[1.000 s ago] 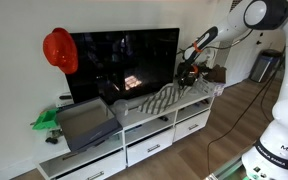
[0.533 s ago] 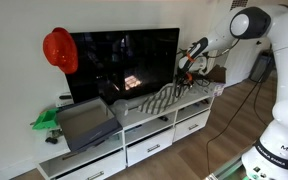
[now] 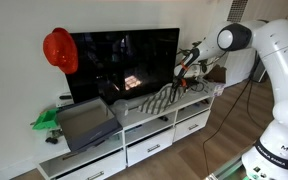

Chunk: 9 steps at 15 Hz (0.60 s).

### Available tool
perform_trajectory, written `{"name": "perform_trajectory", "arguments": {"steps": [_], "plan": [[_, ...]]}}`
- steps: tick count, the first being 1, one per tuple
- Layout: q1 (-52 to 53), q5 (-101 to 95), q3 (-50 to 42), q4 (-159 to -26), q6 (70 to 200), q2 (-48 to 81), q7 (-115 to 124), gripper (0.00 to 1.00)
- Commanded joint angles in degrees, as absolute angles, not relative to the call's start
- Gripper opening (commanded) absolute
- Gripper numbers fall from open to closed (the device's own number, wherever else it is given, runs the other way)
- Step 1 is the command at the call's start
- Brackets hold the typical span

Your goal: Move the towel to the right

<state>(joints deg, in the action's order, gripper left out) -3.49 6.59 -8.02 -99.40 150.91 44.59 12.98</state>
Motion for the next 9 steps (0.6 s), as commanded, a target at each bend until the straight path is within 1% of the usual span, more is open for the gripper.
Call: {"name": "perform_trajectory", "arguments": {"steps": [1,9], "plan": [[-2.9,6.8,-8.2,-92.1,150.5,50.3,16.3,1.00],[-3.2,7.4,-6.9,-82.5,150.7,58.2,17.6,1.00]]}}
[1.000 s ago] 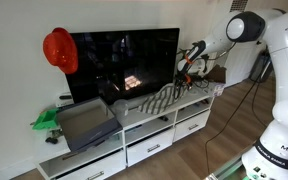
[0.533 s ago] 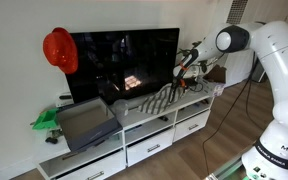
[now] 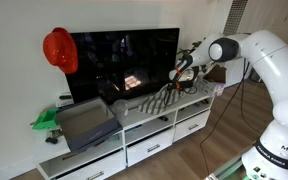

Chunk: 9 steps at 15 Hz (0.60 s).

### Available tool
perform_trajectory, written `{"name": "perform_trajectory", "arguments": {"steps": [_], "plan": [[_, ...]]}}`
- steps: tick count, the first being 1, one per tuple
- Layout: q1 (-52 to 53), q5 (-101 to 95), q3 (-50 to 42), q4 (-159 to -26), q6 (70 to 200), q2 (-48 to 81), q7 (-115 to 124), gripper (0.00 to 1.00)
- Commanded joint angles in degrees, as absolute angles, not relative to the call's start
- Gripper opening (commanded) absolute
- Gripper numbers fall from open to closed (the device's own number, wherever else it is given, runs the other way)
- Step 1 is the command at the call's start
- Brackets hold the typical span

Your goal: Move the towel to the right

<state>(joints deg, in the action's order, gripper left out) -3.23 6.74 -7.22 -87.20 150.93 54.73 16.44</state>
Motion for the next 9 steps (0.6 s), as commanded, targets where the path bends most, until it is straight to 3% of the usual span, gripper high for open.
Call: {"name": "perform_trajectory", "arguments": {"steps": [1,3,5,9], "plan": [[-3.1,7.4,-7.0,-81.6,150.7,59.0,17.7,1.00],[-3.0,7.2,-7.3,-79.9,150.5,60.5,18.2,0.99],[-3.1,7.2,-7.4,-78.3,150.1,61.7,18.5,0.74],[-3.1,7.1,-7.7,-76.7,149.2,63.0,19.3,0.47]]}}
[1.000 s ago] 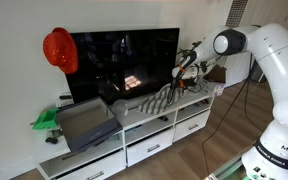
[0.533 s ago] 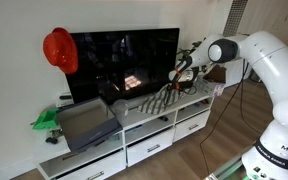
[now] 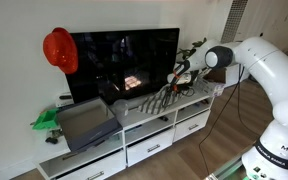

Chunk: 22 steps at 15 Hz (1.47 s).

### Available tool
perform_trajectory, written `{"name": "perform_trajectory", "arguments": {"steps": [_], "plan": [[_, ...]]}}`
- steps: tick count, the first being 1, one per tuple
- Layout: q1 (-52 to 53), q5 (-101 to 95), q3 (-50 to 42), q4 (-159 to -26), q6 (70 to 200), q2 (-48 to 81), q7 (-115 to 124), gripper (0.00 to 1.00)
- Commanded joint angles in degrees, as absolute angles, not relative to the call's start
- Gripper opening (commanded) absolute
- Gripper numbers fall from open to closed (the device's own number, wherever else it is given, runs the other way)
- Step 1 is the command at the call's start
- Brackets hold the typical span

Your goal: Move the towel to the right

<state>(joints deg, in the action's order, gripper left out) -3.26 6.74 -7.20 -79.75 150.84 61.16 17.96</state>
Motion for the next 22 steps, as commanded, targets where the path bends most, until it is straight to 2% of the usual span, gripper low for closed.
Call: {"name": "perform_trajectory", "arguments": {"steps": [1,6,7,15,22], "plan": [[-3.0,7.1,-7.8,-76.4,148.8,63.1,19.5,0.39],[-2.7,6.7,-8.5,-75.7,148.2,63.3,20.0,0.05],[-2.7,6.6,-8.6,-75.8,148.3,63.1,19.9,0.01],[-2.8,6.6,-8.8,-78.3,146.9,59.5,19.5,0.00],[-4.4,7.1,-7.3,-89.0,147.7,45.0,15.2,0.00]]}}
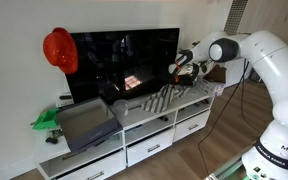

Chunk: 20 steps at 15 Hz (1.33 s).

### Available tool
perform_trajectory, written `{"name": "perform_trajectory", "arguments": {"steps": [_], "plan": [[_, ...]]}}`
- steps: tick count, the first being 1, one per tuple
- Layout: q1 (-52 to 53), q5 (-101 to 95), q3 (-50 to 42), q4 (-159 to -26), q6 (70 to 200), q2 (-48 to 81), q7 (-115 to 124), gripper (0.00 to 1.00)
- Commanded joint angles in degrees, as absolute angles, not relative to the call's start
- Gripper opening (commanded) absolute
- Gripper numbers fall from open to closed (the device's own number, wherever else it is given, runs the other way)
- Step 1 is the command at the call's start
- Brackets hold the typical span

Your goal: Move the towel to the right

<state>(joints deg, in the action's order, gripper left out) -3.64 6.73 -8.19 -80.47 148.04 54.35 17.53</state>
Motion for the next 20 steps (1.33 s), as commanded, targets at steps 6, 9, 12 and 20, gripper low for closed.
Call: {"name": "perform_trajectory", "arguments": {"steps": [6,9,12,20], "plan": [[-5.9,7.8,-6.2,-97.5,147.2,31.7,11.8,0.00],[-6.6,8.7,-5.4,-101.2,147.2,26.1,10.7,0.00],[-6.7,8.2,-6.5,-103.8,147.3,22.2,12.3,0.00],[-7.7,6.6,-10.9,-110.7,155.4,14.7,18.2,0.00]]}}
